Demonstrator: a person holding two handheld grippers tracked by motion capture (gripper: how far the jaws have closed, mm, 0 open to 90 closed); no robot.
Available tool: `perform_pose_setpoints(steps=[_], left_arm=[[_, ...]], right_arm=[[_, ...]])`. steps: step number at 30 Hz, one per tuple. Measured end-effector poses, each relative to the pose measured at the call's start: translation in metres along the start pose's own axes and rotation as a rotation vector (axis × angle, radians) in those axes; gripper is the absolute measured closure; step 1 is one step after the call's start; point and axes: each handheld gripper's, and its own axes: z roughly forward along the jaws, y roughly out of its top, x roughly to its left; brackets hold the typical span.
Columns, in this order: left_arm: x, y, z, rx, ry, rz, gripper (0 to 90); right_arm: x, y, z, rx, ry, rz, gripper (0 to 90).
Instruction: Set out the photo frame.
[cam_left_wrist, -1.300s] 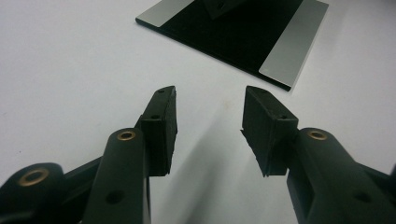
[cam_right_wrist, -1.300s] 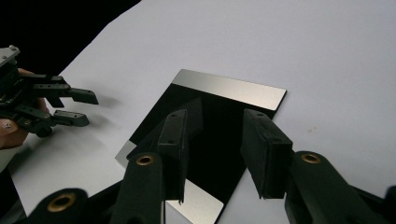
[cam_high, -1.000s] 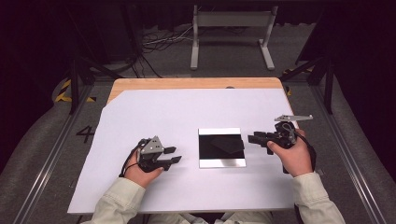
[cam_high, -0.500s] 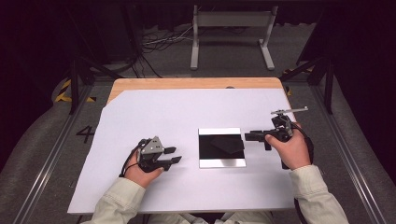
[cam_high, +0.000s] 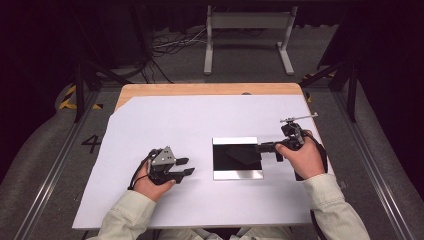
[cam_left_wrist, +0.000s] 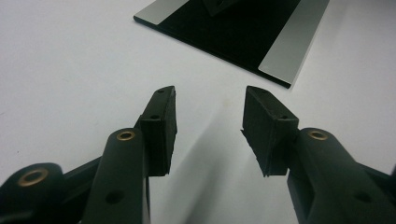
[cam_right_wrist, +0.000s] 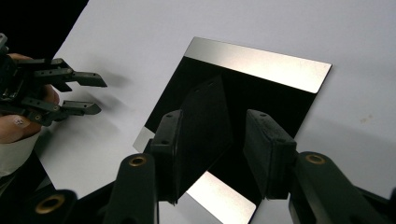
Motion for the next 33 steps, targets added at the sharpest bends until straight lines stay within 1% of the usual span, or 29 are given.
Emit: perform_pose_setpoints(steps=[4, 6, 9, 14, 25, 33], left_arm=[[0.0, 0.0, 0.0, 0.0, -0.001, 0.001, 55.3], [0.0, 0.0, 0.0, 0.0, -0.002, 0.0, 55.2], [0.0, 0.0, 0.0, 0.0, -0.002, 0.001, 55.0], [0.0, 0.0, 0.0, 0.0, -0.002, 0.001, 55.1], [0.0, 0.0, 0.0, 0.001, -0.002, -0.001, 54.7], [0.0, 0.0, 0.001, 0.005, -0.003, 0.001, 54.6]], right_arm=[[-0.001, -0.001, 0.006, 0.016, 0.003, 0.018, 56.3], [-0.001, -0.002, 0.009, 0.023, 0.007, 0.043, 55.2], [-0.001, -0.002, 0.012, 0.03, 0.008, 0.063, 54.5], [0.0, -0.003, 0.017, 0.044, 0.009, 0.073, 53.3], [0.001, -0.007, 0.029, 0.069, 0.015, 0.113, 49.3], [0.002, -0.008, 0.036, 0.077, 0.034, 0.128, 47.4]])
